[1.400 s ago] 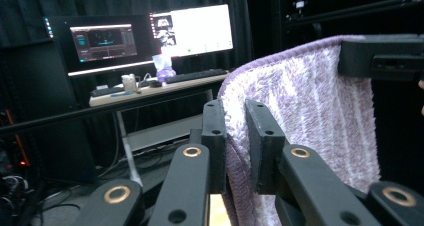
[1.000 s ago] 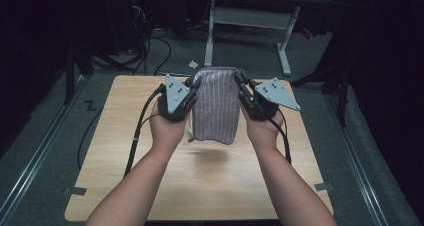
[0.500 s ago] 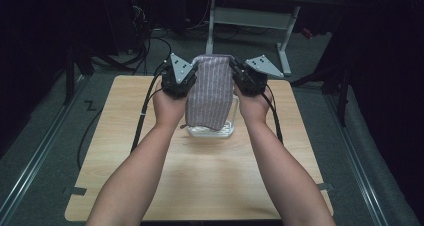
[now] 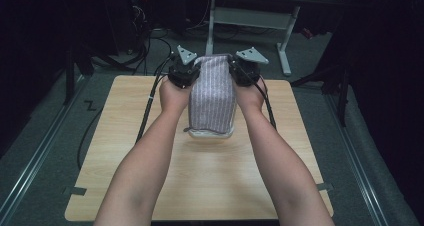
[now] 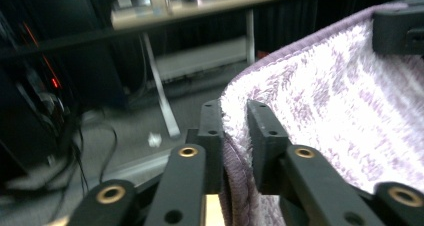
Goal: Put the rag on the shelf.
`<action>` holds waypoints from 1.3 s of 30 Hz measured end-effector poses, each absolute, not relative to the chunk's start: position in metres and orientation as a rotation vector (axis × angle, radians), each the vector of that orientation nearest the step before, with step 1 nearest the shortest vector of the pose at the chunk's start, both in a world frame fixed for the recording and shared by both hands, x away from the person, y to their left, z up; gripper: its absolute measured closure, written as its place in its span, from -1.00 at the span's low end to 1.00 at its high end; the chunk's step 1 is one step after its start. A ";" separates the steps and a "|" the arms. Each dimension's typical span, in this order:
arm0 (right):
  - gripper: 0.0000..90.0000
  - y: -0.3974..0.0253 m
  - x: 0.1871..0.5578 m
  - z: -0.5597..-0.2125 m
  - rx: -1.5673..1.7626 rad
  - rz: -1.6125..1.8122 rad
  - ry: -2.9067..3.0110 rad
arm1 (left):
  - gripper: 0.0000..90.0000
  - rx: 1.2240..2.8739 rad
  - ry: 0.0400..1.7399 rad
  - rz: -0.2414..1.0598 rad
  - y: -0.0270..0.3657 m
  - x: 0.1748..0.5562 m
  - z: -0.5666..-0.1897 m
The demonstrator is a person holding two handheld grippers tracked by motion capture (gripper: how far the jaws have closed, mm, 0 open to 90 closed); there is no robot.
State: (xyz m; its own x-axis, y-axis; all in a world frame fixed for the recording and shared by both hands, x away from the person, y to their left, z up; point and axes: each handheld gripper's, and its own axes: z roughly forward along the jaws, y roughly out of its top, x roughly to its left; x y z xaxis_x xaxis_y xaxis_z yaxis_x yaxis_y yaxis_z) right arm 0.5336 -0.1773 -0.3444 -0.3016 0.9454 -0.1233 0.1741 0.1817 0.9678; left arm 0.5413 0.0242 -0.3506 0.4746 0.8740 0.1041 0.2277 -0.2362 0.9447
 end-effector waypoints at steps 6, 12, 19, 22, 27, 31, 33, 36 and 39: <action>0.36 -0.176 0.538 -0.350 1.089 1.195 1.670 | 0.28 1.695 0.980 0.755 0.029 0.544 -0.355; 0.32 -0.177 0.533 -0.349 1.075 1.201 1.704 | 0.24 1.668 0.982 0.710 0.028 0.539 -0.356; 0.28 -0.178 0.515 -0.351 1.057 1.221 1.720 | 0.18 1.649 0.949 0.727 0.028 0.518 -0.354; 0.25 -0.178 0.505 -0.351 1.046 1.238 1.735 | 0.18 1.640 0.929 0.727 0.030 0.506 -0.351; 0.21 -0.179 0.482 -0.351 1.005 1.245 1.744 | 0.15 1.635 0.902 0.714 0.036 0.487 -0.351; 0.18 -0.181 0.462 -0.350 0.977 1.260 1.742 | 0.12 1.637 0.883 0.707 0.040 0.475 -0.351; 0.17 -0.181 0.457 -0.350 0.973 1.264 1.739 | 0.10 1.643 0.862 0.708 0.041 0.466 -0.353; 0.18 -0.186 0.440 -0.354 0.955 1.239 1.728 | 0.06 1.670 0.821 0.723 0.043 0.446 -0.358; 0.17 -0.188 0.429 -0.358 0.933 1.225 1.735 | 0.04 1.666 0.813 0.719 0.045 0.436 -0.358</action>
State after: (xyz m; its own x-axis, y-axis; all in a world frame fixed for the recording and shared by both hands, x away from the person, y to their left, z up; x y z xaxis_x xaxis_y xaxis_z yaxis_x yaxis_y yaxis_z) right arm 0.4285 -0.1883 -0.3584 -0.4091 0.8923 -0.1909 0.1190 0.2596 0.9584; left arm 0.4362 0.0452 -0.3585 0.5809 0.8123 0.0520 0.1511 -0.1704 0.9737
